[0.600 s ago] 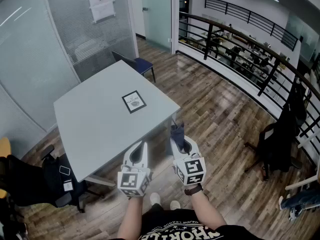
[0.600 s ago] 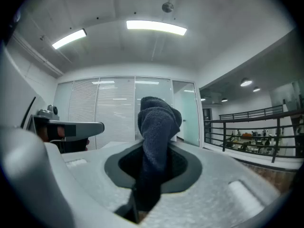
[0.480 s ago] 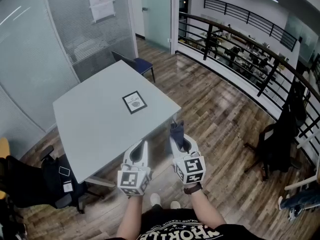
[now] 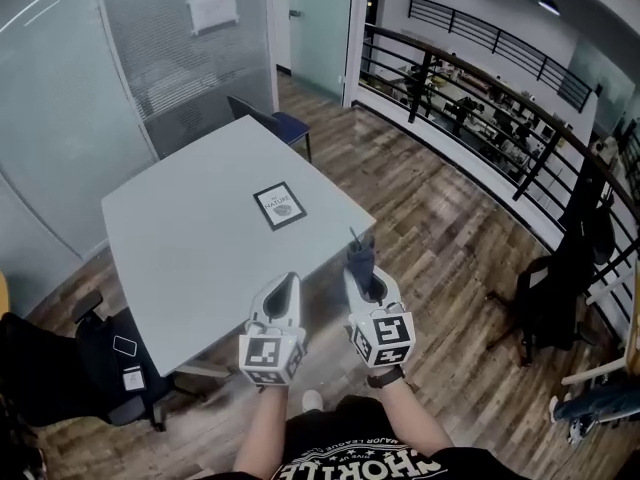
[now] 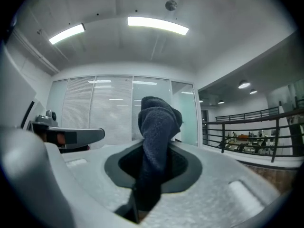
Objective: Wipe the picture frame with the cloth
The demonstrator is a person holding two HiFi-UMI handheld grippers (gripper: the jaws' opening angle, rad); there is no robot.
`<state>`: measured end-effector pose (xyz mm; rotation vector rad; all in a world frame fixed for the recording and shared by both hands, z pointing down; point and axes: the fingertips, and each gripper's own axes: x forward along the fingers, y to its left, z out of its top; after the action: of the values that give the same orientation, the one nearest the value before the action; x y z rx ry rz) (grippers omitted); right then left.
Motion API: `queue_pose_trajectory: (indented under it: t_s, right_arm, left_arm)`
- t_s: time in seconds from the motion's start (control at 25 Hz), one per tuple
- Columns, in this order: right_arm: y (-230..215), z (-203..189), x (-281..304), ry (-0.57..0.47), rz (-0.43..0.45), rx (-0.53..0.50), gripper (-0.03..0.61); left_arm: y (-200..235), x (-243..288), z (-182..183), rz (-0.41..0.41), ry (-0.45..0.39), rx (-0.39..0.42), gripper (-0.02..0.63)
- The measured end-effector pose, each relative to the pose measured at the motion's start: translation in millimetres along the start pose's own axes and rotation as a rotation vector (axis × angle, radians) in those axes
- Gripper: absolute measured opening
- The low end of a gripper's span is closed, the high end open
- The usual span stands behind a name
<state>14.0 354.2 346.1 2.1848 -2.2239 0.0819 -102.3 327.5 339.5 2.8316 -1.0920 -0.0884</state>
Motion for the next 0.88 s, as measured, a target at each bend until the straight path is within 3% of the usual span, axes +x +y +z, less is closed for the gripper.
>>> queue_pose_trajectory:
  t_s: [0.24, 0.48, 0.68, 0.88]
  right_arm:
    - [2.3, -4.5, 31.6, -0.011, 0.002, 0.014, 0.072]
    - [17.8, -7.1, 71.3, -0.051, 0.040, -0.047, 0.069]
    - [-11.5, 8.1, 116.1, -0.142, 0.044, -0.012, 0.066]
    - [-56.9, 26.6, 180.1, -0.170, 0.133, 0.051, 0.066]
  left_arm:
    - [34.8, 16.2, -16.4, 0.036, 0.036, -0.003, 0.006]
    - [66.2, 41.0, -13.4, 0.046, 0.006, -0.031, 0.006]
    - [84.0, 91.5, -13.4, 0.038, -0.036, -0.045, 0.006]
    - [97.2, 165.6, 5.6, 0.079, -0.050, 0.000, 0.006]
